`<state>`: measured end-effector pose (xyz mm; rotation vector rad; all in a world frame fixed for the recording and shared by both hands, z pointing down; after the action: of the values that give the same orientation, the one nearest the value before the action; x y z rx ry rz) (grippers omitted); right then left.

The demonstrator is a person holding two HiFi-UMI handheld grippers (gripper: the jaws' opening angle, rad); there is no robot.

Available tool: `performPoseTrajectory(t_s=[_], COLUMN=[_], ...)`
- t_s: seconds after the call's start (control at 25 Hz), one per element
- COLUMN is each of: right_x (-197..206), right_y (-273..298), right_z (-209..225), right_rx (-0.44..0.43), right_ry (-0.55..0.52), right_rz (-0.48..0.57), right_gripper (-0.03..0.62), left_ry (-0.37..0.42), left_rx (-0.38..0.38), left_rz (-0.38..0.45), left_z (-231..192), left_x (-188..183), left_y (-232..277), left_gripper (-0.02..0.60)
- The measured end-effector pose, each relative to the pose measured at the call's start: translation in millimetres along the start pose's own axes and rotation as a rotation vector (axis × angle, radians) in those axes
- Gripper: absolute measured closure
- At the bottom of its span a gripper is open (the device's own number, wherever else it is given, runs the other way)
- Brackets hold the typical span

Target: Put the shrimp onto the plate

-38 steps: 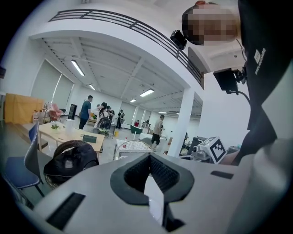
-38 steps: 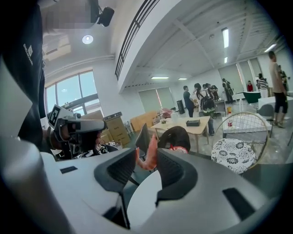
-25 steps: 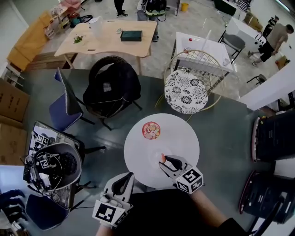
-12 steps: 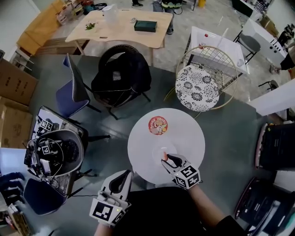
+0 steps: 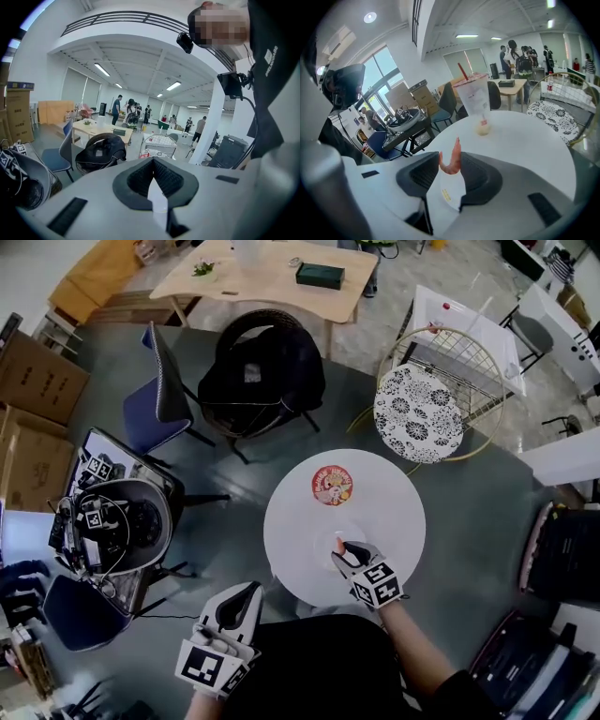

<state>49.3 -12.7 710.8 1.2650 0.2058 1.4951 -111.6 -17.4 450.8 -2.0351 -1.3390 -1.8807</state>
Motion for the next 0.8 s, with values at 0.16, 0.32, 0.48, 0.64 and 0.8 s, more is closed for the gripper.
performPoseTrajectory(t_s=[0.16,0.32,0.48,0.64,0.8], right_x=[13,26,36,44,52], right_y=[12,24,33,40,47], right_z=[9,16,19,23,29], right_rx=[0.005,0.01,0.011,0.011,0.024], right_ry=[0.011,0.007,-0.011,-0.019,-0.031], right_rz=[-0.045,-0.097,-0.141,-0.178,-0.232], right_gripper=[0.442,0.442,0.442,0.442,0.442], left_ry=[-0.011,-0.025,-0.023,-0.041,-0.042], left_rx=[-0.023,-0.047,-0.071,-0.093,-0.106], left_rz=[-0.018,-0.026,-0.039,-0.043,-0.047], left_z=[0,-2,-2,-2,-1], left_x=[8,12,17,19,23], left_y=[-4,-7,-11,-13,-14], left_gripper=[0.575,0.575,0.575,0.575,0.575])
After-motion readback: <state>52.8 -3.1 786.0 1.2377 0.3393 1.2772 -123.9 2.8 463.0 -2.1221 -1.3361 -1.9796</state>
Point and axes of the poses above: the fingertips, and each gripper's own axes: y forward along the fingers, z to its right, x out of its underside, the point moved 1 cm from there along -y, backward along the fingers, and after that the axes turned 4 degrees about -z, right-handed, at the moved point
